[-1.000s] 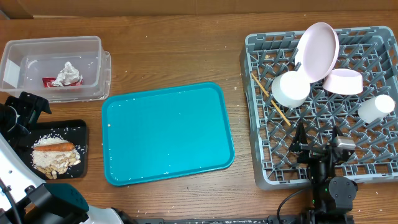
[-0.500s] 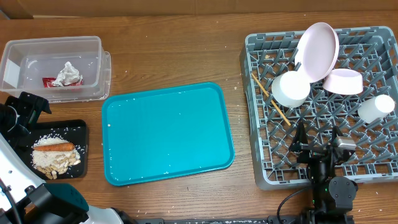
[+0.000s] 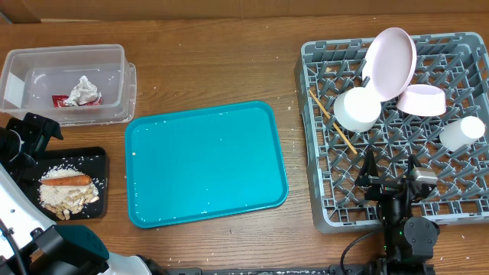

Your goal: Sort waste into correct bins and load items into the dishwasher

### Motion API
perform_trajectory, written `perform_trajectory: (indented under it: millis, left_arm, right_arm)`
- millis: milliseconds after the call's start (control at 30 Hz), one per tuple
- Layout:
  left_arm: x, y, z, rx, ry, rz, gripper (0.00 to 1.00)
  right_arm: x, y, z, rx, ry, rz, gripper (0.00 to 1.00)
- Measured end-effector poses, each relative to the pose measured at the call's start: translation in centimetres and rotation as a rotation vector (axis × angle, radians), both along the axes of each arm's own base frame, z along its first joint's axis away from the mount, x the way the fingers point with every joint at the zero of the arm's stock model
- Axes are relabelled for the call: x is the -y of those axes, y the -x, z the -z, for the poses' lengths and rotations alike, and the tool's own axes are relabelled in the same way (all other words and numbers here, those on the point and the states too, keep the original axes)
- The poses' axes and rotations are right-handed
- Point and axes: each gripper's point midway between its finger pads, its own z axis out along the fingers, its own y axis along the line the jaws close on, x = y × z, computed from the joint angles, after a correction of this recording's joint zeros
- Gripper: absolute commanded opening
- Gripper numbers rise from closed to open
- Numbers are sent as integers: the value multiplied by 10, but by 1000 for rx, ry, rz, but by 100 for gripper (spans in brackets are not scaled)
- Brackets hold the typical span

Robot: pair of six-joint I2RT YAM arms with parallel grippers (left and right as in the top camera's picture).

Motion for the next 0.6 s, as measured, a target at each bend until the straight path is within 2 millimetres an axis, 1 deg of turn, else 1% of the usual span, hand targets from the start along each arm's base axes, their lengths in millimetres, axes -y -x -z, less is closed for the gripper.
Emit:
perform_trajectory:
  millis: [400, 500, 600]
  left_arm:
    - [0, 0, 0, 0, -1, 0, 100]
    - [-4, 4, 1, -20, -24, 4, 100]
    - [-8, 7, 1, -37, -50, 49, 100]
  right_arm:
    - [0, 0, 0, 0, 0, 0, 100]
    - [0, 0, 0, 0, 0, -1, 100]
    - [0, 0, 0, 0, 0, 0, 100]
